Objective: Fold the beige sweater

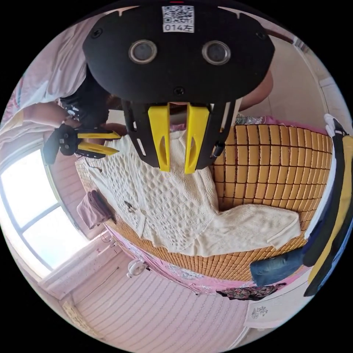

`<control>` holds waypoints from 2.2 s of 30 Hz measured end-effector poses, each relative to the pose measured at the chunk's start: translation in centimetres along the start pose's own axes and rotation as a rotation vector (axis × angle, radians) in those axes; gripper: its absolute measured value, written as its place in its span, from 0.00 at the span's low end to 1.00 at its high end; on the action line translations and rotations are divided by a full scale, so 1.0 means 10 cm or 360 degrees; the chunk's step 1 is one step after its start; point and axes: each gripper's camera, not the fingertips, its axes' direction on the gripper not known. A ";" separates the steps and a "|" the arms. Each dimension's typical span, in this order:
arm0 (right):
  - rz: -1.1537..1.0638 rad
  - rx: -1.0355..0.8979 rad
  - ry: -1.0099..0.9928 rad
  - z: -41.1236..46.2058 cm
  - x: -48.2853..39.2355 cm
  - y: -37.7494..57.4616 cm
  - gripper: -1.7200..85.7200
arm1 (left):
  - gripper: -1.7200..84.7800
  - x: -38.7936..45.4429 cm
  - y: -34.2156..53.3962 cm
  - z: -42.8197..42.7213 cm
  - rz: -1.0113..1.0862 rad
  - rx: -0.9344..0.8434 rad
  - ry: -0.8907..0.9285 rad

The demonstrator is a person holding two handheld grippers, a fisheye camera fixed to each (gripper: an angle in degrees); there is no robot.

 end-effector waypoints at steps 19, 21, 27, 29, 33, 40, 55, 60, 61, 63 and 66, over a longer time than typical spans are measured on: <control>-0.0196 -0.0015 0.0047 -0.23 -0.10 -0.14 0.02 | 0.04 0.74 -0.27 0.59 0.0717 -0.0732 -0.0631; -0.0184 -0.0114 -0.0028 -0.07 -0.04 -0.13 0.03 | 0.03 0.68 -0.29 0.53 0.0662 -0.0729 -0.0582; -0.0071 -0.0213 -0.0031 0.31 0.04 -0.04 0.06 | 0.06 0.35 -0.37 0.37 0.0416 -0.0643 -0.0189; -0.0075 -0.0206 -0.0014 0.28 0.04 0.00 0.08 | 0.09 0.16 -0.42 0.20 0.0266 -0.0524 -0.0035; -0.0118 -0.0196 -0.0045 0.10 0.16 0.12 0.10 | 0.10 -0.21 -0.48 -0.12 0.0026 -0.0284 -0.0009; -0.0057 -0.0075 -0.0095 -0.06 0.51 0.12 0.10 | 0.14 -0.83 -0.84 -0.47 -0.0222 0.0212 -0.0360; 0.0053 -0.0010 -0.0295 0.20 0.96 0.05 0.10 | 0.10 -1.48 -1.28 0.02 -0.0468 0.0076 -0.0752; 0.0180 0.0047 -0.0362 0.18 1.23 0.22 0.10 | 0.05 -1.27 -1.31 -0.19 -0.0390 0.0225 -0.0548; 0.0234 0.0076 -0.0378 0.16 1.32 0.28 0.09 | 0.04 -1.06 -1.33 -0.28 -0.0288 0.0328 -0.0474; 0.0327 0.0126 -0.0401 0.12 1.47 0.39 0.09 | 0.04 -0.63 -1.38 -0.38 -0.0074 0.0450 -0.0356; 0.0532 0.0207 -0.0402 0.03 1.75 0.62 0.09 | 0.06 0.31 -1.45 -0.38 0.0355 0.0588 -0.0088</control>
